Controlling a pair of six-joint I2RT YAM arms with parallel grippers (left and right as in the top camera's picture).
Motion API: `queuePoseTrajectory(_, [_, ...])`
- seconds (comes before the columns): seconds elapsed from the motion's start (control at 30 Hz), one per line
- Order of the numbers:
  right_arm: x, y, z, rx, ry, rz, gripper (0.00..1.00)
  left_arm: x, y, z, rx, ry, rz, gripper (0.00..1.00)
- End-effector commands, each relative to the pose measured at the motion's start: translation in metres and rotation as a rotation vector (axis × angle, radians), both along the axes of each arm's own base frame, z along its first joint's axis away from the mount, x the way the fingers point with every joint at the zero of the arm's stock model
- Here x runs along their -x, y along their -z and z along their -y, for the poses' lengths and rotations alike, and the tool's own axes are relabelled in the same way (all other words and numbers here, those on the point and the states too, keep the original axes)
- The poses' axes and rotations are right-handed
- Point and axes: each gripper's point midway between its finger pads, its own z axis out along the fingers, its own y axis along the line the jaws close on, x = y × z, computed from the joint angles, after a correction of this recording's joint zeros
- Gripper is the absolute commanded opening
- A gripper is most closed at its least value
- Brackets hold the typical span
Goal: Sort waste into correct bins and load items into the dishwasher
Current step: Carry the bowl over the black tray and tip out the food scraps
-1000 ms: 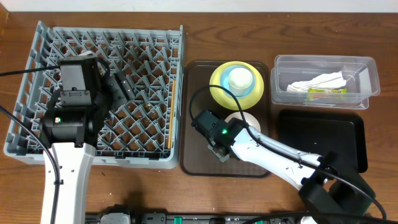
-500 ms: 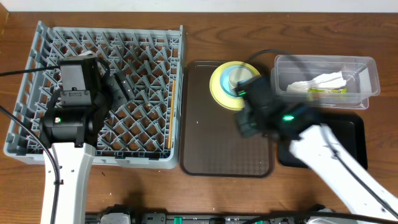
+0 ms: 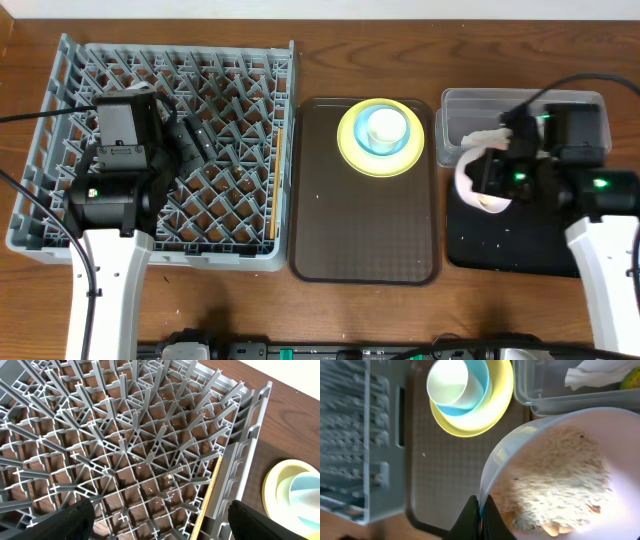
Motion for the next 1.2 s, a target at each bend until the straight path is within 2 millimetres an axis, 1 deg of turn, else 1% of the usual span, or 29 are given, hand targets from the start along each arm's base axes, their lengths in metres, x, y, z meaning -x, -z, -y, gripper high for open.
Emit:
queuePoseTrajectory(0.0, [0.003, -0.012, 0.006, -0.155, -0.004, 0.026, 0.01, -0.001, -0.01, -0.002, -0.003, -0.009, 0.024, 0.88])
queuePoseTrajectory(0.13, [0.002, -0.015, 0.03, -0.243, 0.066, 0.042, 0.01, -0.001, -0.01, -0.002, -0.003, -0.009, 0.024, 0.88])
queuePoseTrajectory(0.2, [0.002, -0.013, 0.04, -0.278, 0.104, 0.047, 0.01, -0.001, -0.01, -0.002, -0.003, -0.009, 0.024, 0.88])
queuePoseTrajectory(0.43, [0.008, 0.005, 0.069, -0.468, 0.207, 0.082, 0.01, -0.001, -0.01, -0.002, -0.003, -0.009, 0.024, 0.88])
queuePoseTrajectory(0.53, [0.011, 0.01, 0.084, -0.566, 0.251, 0.138, 0.01, -0.001, -0.01, -0.002, -0.003, -0.009, 0.024, 0.88])
queuePoseTrajectory(0.67, [0.022, 0.02, 0.108, -0.683, 0.324, 0.229, 0.01, -0.001, -0.01, -0.002, -0.003, -0.009, 0.024, 0.88])
queuePoseTrajectory(0.87, [0.035, 0.036, 0.128, -0.745, 0.381, 0.344, 0.01, -0.001, -0.01, -0.002, -0.003, -0.009, 0.024, 0.88])
queuePoseTrajectory(0.97, [0.041, 0.042, 0.139, -0.758, 0.438, 0.362, 0.01, -0.001, -0.01, -0.002, -0.003, -0.009, 0.024, 0.88])
queuePoseTrajectory(1.03, [0.044, 0.043, 0.15, -0.745, 0.473, 0.386, 0.01, -0.001, -0.01, -0.002, -0.003, -0.009, 0.024, 0.89])
queuePoseTrajectory(1.17, [0.047, 0.043, 0.161, -0.745, 0.518, 0.397, 0.01, -0.001, -0.01, -0.002, -0.003, -0.009, 0.024, 0.89])
